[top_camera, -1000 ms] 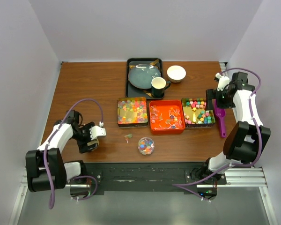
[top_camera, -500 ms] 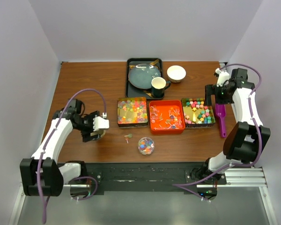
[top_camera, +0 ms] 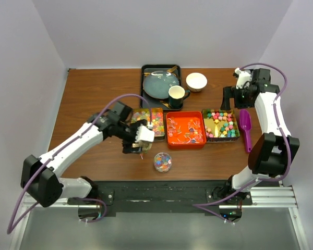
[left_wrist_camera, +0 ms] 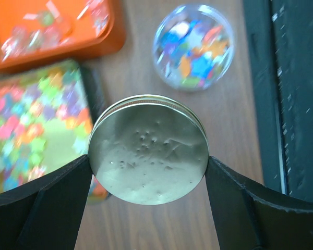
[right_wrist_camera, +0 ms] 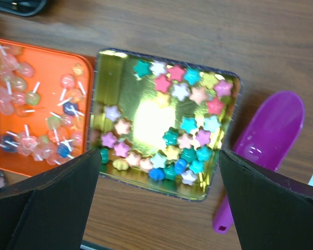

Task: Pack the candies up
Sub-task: Pick up the bottle lid at the center of the board, then close the bottle lid on the packing bottle.

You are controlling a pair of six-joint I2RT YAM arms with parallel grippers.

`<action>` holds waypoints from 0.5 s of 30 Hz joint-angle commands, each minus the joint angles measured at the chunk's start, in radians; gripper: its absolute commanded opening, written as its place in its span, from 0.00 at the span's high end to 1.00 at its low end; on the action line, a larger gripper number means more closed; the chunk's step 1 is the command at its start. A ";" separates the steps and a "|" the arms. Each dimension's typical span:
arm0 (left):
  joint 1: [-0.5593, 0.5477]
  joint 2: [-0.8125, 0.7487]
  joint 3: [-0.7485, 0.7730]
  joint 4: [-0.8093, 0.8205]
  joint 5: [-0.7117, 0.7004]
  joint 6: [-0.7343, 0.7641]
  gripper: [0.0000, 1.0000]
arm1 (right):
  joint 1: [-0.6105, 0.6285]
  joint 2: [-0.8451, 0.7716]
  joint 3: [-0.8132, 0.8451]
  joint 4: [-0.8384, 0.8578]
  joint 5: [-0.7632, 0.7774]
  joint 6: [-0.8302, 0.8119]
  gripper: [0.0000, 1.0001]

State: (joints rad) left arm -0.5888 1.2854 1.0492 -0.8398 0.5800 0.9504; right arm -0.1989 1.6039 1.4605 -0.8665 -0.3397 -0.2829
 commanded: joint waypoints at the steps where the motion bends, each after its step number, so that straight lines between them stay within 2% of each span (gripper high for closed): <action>1: -0.126 0.052 0.041 0.128 -0.083 -0.179 0.15 | 0.036 -0.005 0.049 -0.022 -0.012 0.044 0.02; 3: -0.161 0.115 0.061 0.151 -0.110 -0.234 0.15 | 0.052 -0.009 0.052 -0.032 -0.012 0.045 0.02; 9: -0.230 0.262 0.153 0.183 -0.179 -0.268 0.16 | 0.062 -0.024 0.050 -0.022 0.016 0.065 0.02; 15: -0.318 0.308 0.178 0.189 -0.215 -0.302 0.14 | 0.062 -0.025 0.073 -0.025 0.030 0.057 0.02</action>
State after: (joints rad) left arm -0.8551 1.5948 1.1885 -0.6800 0.4004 0.6930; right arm -0.1375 1.6035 1.4761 -0.8898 -0.3279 -0.2352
